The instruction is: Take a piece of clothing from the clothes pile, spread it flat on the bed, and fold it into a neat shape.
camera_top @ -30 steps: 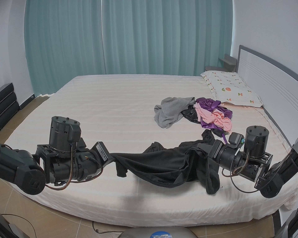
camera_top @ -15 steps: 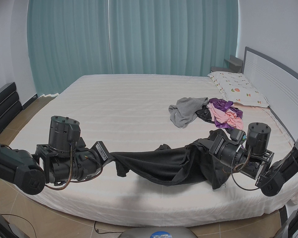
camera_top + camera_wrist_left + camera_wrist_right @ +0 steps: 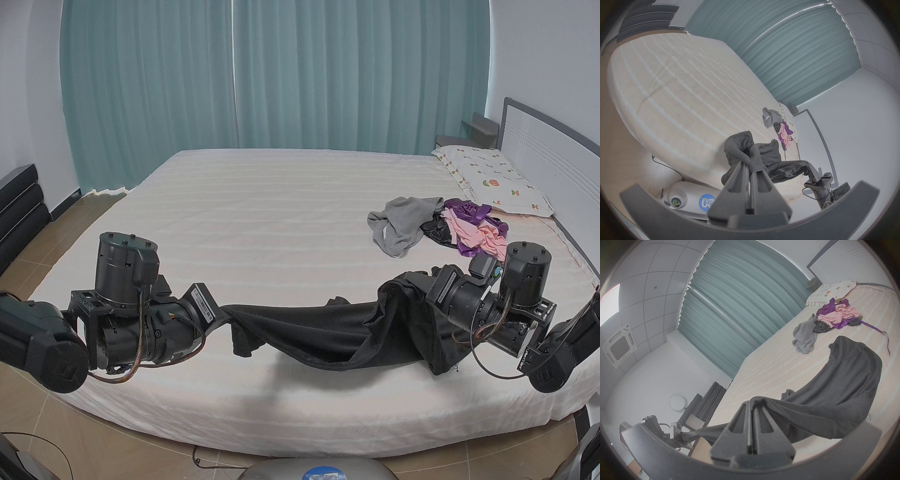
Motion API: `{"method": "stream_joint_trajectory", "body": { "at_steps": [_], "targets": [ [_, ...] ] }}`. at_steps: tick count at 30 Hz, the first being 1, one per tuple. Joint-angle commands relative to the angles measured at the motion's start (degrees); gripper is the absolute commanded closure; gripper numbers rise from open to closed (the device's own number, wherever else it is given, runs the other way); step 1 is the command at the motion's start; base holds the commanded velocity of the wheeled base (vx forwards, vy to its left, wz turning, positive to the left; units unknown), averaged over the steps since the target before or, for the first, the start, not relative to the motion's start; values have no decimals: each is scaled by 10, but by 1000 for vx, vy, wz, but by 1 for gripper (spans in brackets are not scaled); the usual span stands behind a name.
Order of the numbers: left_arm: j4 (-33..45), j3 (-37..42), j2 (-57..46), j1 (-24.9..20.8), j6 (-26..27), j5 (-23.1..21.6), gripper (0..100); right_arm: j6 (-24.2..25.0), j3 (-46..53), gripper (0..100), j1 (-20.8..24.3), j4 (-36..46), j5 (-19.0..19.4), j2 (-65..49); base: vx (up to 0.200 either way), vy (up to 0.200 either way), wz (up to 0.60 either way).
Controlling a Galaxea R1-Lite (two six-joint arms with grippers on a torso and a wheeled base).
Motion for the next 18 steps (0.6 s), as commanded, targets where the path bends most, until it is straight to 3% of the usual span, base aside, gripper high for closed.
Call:
{"method": "stream_joint_trajectory", "body": {
  "at_steps": [1, 18],
  "targets": [
    [0, 1, 1, 0, 0, 0, 100, 0, -1, 100, -1, 0, 0, -2, 0, 200, 0],
    [2, 7, -21, 1, 0, 3, 100, 4, 5, 100, -8, 1, 1, -11, 0, 200, 0]
  ]
}}
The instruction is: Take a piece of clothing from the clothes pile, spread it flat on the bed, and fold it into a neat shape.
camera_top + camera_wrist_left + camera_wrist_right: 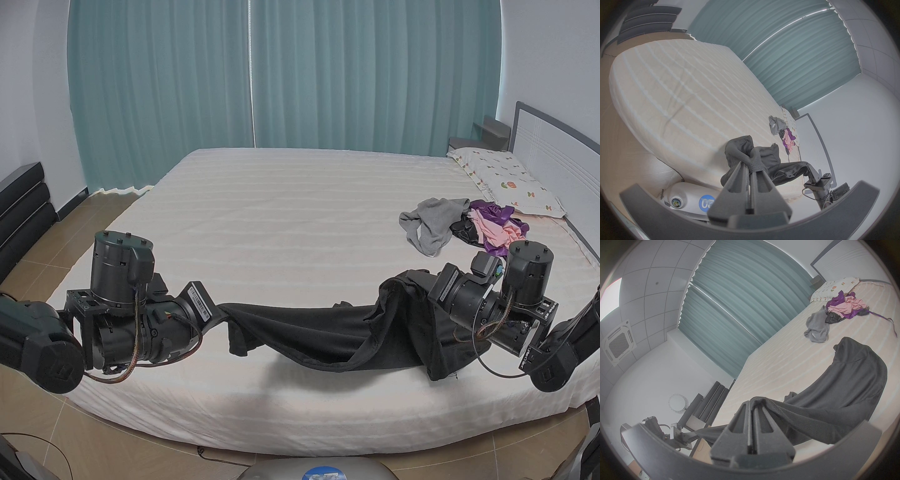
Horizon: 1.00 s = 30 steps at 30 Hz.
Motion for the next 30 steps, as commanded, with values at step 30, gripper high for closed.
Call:
{"method": "stream_joint_trajectory", "body": {
  "at_steps": [30],
  "targets": [
    [64, 38, -111, -30, -2, 56, 100, -1, 123, 100, -5, 16, -2, -185, -87, 13, 0]
  ]
}}
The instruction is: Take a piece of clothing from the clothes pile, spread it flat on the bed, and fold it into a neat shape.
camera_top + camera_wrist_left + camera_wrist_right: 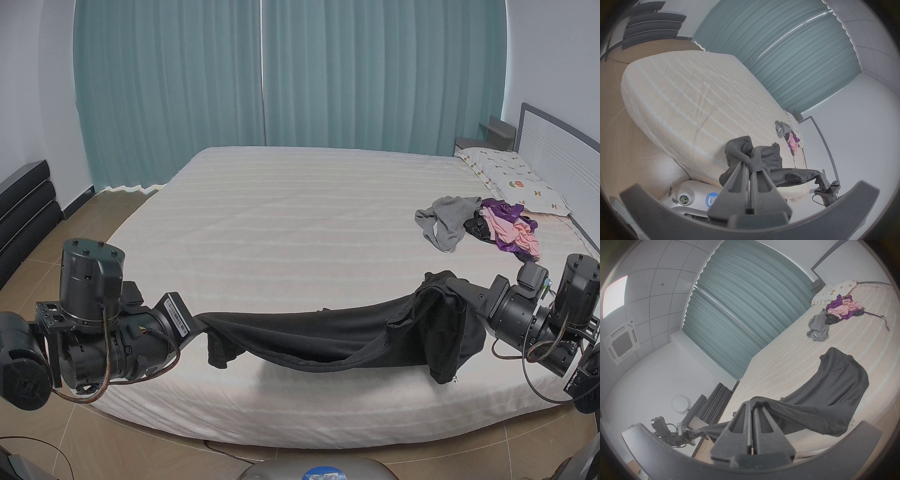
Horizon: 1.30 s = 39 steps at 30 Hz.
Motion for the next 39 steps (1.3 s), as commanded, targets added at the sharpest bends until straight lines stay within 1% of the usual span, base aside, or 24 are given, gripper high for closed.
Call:
{"method": "stream_joint_trajectory", "body": {
  "at_steps": [1, 2, 4, 10, 12, 13, 14, 16, 20, 22, 25, 29, 30, 31, 34, 36, 37, 39],
  "targets": [
    [16, 4, -42, -6, -1, 3, 100, 0, 11, 100, 0, 13, -2, -56, -200, 0, 0],
    [16, 4, -42, -6, -1, 3, 100, 0, 11, 100, 0, 13, -2, -56, -200, 0, 0],
    [23, 7, -66, -6, -2, 17, 100, -2, 6, 100, 0, 39, -14, -97, -200, 0, 0],
    [25, 3, -110, -6, 0, 45, 100, -9, -26, 100, -1, 101, -16, -180, 0, 0, 0],
    [34, -7, -136, -6, 2, 51, 100, -10, -59, 100, -1, 148, -16, -227, 0, 0, 0],
    [34, -7, -138, -6, 2, 52, 100, -10, -61, 100, -1, 150, -16, -230, 0, 0, 0],
    [43, -20, -157, -6, 5, 52, 100, -11, -88, 100, -2, 187, -15, -256, 0, 0, 0],
    [48, -36, -167, -3, 17, 52, 100, -11, -123, 100, -7, 218, -14, -274, 0, 0, 0],
    [50, -69, -163, 1, 25, 52, 100, -11, -172, 100, -31, 240, -7, -285, 0, 0, 0],
    [50, -97, -150, 10, 27, 50, 100, -15, -211, 100, -44, 248, 1, -275, 0, 0, 0],
    [48, -126, -92, 24, 35, 47, 100, -15, -234, 100, -51, 261, 17, -241, 0, 0, 0],
    [44, -182, -6, 59, 34, 46, 100, -15, -257, 100, -54, 256, 19, -178, 0, 0, 0],
    [44, -182, -6, 59, 34, 46, 100, -15, -257, 100, -54, 256, 19, -178, 0, 0, 0],
    [44, -205, 19, 70, 34, 45, 100, -15, -268, 100, -62, 253, 20, -151, 0, 0, 0],
    [43, -236, 52, 77, 34, 45, 100, -14, -287, 100, -70, 248, 21, -111, 200, 0, 0],
    [43, -236, 52, 77, 34, 45, 100, -14, -287, 100, -70, 248, 21, -111, 200, 0, 0],
    [43, -265, 83, 80, 34, 45, 100, -14, -306, 100, -75, 230, 21, -68, 200, 0, 0],
    [43, -281, 100, 80, 34, 45, 100, -15, -315, 100, -75, 209, 20, -38, 200, 0, 0]
  ]
}}
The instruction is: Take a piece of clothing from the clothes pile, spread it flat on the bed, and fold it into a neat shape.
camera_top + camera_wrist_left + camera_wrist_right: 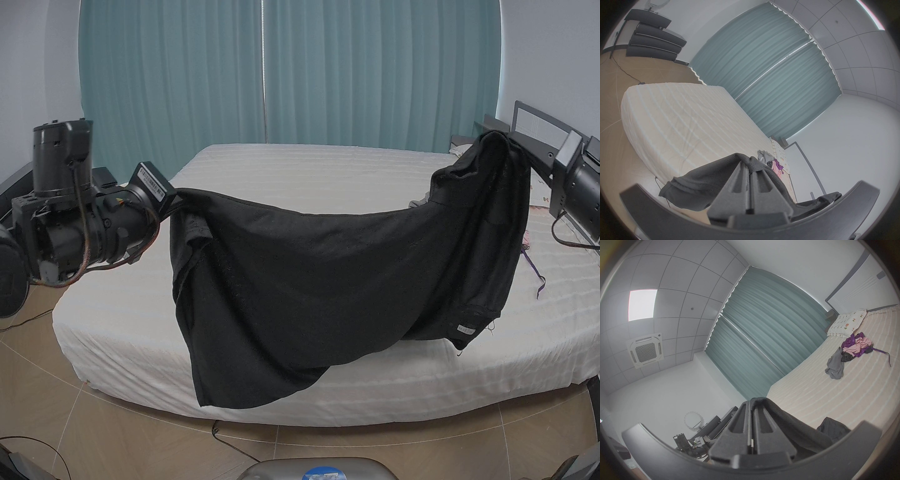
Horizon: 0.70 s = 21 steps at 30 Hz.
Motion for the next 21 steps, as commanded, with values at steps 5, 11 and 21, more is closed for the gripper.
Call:
{"method": "stream_joint_trajectory", "body": {
  "at_steps": [5, 11, 21],
  "targets": [
    [-2, -76, 111, 15, -1, -18, 100, -3, -49, 100, -13, -81, 2, 155, 200, 0, 0],
    [-2, -110, 154, 31, -1, -46, 100, -15, -62, 100, -26, -120, 3, 208, 200, 0, 0],
    [-2, -167, 244, 42, -1, -67, 100, -16, -95, 100, -44, -121, 2, 302, 200, 0, 0]
  ]
}}
